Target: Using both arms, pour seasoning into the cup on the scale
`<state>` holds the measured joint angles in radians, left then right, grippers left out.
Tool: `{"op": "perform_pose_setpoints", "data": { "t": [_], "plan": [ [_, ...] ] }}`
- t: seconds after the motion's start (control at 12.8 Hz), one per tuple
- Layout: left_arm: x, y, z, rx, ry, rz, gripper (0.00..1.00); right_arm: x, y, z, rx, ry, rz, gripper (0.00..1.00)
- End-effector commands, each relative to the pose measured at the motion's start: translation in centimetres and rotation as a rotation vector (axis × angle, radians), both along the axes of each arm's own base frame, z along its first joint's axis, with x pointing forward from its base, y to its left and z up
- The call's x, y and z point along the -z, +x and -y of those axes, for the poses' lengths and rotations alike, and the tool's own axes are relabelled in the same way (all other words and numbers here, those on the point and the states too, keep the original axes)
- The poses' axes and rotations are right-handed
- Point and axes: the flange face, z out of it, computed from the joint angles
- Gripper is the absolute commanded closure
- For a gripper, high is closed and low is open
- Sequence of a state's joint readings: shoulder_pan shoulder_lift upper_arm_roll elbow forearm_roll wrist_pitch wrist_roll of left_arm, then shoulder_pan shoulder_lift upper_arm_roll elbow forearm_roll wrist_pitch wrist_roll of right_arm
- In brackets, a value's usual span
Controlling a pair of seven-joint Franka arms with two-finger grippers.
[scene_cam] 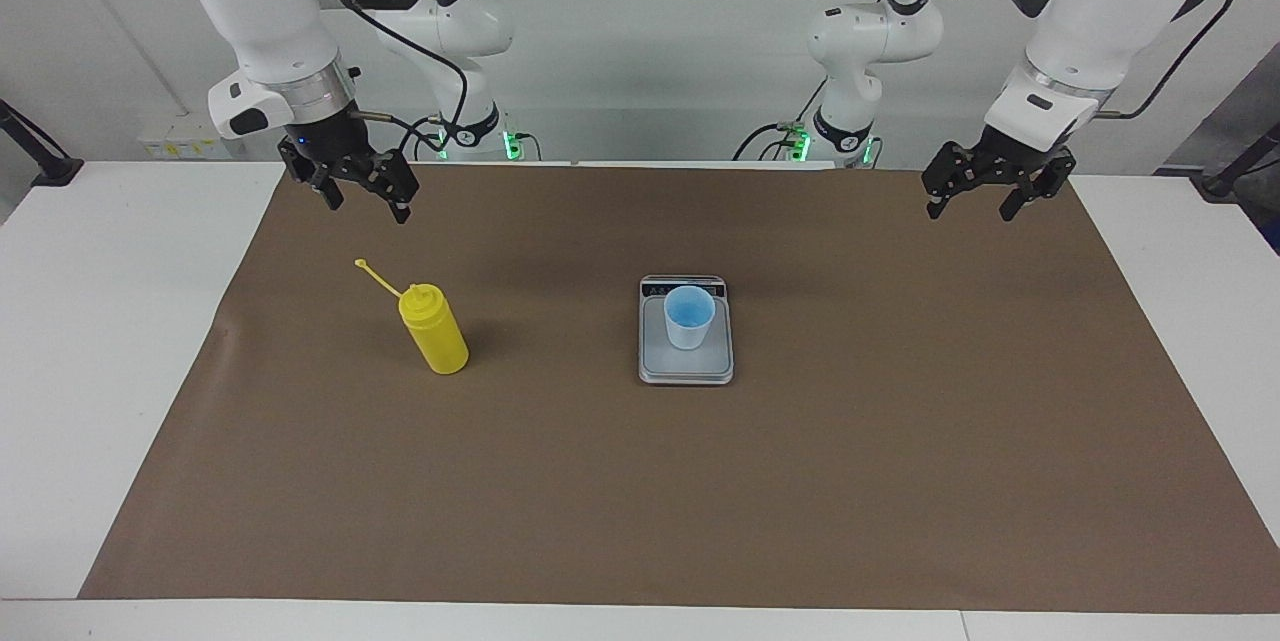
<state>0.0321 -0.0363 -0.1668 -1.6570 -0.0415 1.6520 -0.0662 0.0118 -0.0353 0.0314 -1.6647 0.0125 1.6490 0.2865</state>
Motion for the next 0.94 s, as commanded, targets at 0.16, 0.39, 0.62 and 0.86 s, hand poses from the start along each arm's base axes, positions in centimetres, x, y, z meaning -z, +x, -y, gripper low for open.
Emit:
{"op": "perform_pose_setpoints", "data": {
  "t": [0.16, 0.39, 0.62, 0.86],
  "plan": [
    [-0.3, -0.8, -0.4, -0.003, -0.012, -0.007, 0.0, 0.0, 0.4, -0.8, -0.055, -0.061, -0.034, 0.0],
    [-0.3, -0.8, -0.4, -0.003, -0.012, -0.007, 0.0, 0.0, 0.5, -1.2, -0.063, -0.058, -0.021, 0.0],
    [-0.3, -0.8, -0.4, -0.003, -0.012, -0.007, 0.0, 0.0, 0.5, -1.5, -0.066, -0.047, -0.019, 0.0],
    [-0.3, -0.8, -0.4, -0.003, -0.012, -0.007, 0.0, -0.1, 0.9, -1.4, -0.063, -0.043, 0.003, 0.0]
  ]
}}
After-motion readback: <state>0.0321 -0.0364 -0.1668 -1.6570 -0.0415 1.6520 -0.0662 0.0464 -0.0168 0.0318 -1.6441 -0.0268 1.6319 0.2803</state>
